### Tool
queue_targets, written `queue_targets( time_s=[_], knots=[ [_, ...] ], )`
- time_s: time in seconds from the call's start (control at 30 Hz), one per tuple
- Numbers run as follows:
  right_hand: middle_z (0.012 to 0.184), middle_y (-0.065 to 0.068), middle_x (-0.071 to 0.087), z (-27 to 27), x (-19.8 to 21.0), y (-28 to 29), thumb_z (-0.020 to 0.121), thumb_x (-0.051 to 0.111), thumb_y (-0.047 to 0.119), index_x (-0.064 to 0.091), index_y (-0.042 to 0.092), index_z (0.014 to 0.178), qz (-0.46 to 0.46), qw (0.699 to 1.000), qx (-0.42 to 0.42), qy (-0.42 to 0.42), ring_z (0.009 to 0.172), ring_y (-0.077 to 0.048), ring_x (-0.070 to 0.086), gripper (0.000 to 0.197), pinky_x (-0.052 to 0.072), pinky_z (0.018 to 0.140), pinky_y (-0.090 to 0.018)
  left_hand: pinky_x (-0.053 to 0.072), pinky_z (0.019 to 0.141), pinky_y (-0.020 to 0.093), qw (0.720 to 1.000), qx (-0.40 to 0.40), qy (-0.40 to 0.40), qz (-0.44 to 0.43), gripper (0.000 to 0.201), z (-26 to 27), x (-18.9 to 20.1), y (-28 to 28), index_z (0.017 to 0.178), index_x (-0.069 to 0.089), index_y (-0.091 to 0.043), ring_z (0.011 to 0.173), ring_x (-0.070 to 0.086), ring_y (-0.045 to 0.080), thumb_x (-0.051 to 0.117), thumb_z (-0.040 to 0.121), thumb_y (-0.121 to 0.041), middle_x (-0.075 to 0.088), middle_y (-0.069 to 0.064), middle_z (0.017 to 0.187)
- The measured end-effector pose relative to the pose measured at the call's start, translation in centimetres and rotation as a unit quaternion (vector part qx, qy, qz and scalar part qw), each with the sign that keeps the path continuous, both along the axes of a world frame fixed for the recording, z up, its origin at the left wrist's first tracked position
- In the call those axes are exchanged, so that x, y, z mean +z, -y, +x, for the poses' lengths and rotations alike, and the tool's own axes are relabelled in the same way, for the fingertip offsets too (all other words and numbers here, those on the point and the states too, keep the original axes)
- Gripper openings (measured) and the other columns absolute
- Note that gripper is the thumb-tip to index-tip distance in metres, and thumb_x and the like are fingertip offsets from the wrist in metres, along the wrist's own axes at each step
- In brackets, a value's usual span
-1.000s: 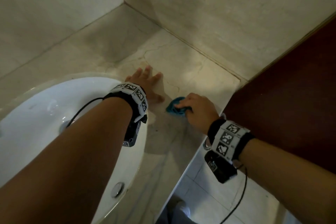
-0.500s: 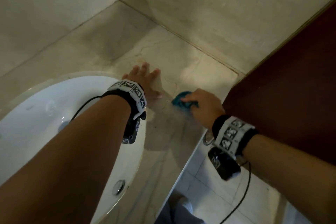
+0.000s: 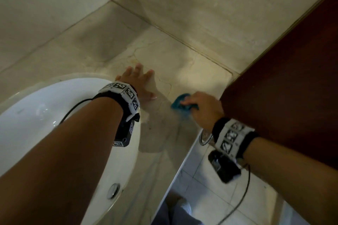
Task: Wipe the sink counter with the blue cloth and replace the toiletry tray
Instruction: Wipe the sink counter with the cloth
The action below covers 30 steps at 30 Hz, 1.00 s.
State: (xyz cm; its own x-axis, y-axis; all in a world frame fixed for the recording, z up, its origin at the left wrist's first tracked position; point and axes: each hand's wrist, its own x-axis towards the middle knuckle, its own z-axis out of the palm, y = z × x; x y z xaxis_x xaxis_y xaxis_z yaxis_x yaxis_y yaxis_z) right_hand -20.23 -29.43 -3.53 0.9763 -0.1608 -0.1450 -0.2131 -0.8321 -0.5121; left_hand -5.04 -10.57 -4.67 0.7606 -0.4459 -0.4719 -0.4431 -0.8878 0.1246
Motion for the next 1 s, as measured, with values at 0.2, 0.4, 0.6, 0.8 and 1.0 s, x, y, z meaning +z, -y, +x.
queue_targets(
  time_s=[0.2, 0.4, 0.6, 0.8, 1.0],
  knots=[
    [0.115, -0.008, 0.066, 3.8, 0.4, 4.3, 0.079, 0.053, -0.005, 0.072, 0.016, 0.103, 0.008, 0.998, -0.042, 0.036, 0.109, -0.026, 0.058, 0.037, 0.039, 0.095, -0.021, 0.023, 0.112, 0.057, 1.0, -0.004, 0.002, -0.008, 0.092, 0.1, -0.3, 0.0, 0.145, 0.007, -0.042, 0.143, 0.005, 0.034, 0.06, 0.074, -0.066, -0.005, 0.001, 0.157],
    [0.13, -0.003, 0.057, 5.0, 1.2, 6.0, 0.085, 0.06, 0.017, 0.066, 0.025, 0.113, -0.038, 0.987, -0.155, -0.031, 0.118, -0.026, 0.054, 0.03, 0.039, 0.101, -0.028, 0.021, 0.112, 0.055, 1.0, 0.004, -0.004, -0.004, 0.089, -0.4, 0.9, 0.3, 0.147, 0.008, -0.039, 0.144, 0.003, 0.032, 0.06, 0.079, -0.062, -0.005, 0.002, 0.158],
    [0.116, -0.007, 0.063, -0.1, 0.8, -0.9, 0.082, 0.049, -0.003, 0.068, 0.017, 0.111, 0.005, 0.999, 0.03, -0.026, 0.108, -0.027, 0.056, 0.04, 0.04, 0.091, -0.027, 0.022, 0.112, 0.054, 1.0, 0.003, 0.006, 0.011, 0.094, -0.4, 0.3, 0.3, 0.145, 0.009, -0.04, 0.143, 0.006, 0.034, 0.058, 0.072, -0.07, -0.001, 0.003, 0.157],
    [0.128, -0.005, 0.058, 4.7, 1.2, 5.3, 0.084, 0.052, 0.003, 0.068, 0.023, 0.112, -0.015, 0.995, -0.094, -0.011, 0.117, -0.027, 0.053, 0.037, 0.038, 0.1, -0.026, 0.016, 0.115, 0.055, 1.0, 0.004, -0.015, 0.011, 0.094, -0.1, 0.3, 0.1, 0.148, 0.0, -0.04, 0.146, -0.003, 0.032, 0.058, 0.078, -0.065, -0.011, 0.0, 0.159],
    [0.126, -0.007, 0.053, 1.7, 0.4, 2.0, 0.089, 0.047, 0.011, 0.059, 0.026, 0.122, -0.067, 0.994, -0.081, -0.035, 0.114, -0.031, 0.052, 0.039, 0.039, 0.096, -0.03, 0.016, 0.115, 0.056, 1.0, 0.001, -0.01, 0.014, 0.093, 0.0, 0.2, 0.1, 0.148, 0.0, -0.04, 0.146, -0.003, 0.033, 0.057, 0.078, -0.065, -0.01, 0.001, 0.159]
  ],
)
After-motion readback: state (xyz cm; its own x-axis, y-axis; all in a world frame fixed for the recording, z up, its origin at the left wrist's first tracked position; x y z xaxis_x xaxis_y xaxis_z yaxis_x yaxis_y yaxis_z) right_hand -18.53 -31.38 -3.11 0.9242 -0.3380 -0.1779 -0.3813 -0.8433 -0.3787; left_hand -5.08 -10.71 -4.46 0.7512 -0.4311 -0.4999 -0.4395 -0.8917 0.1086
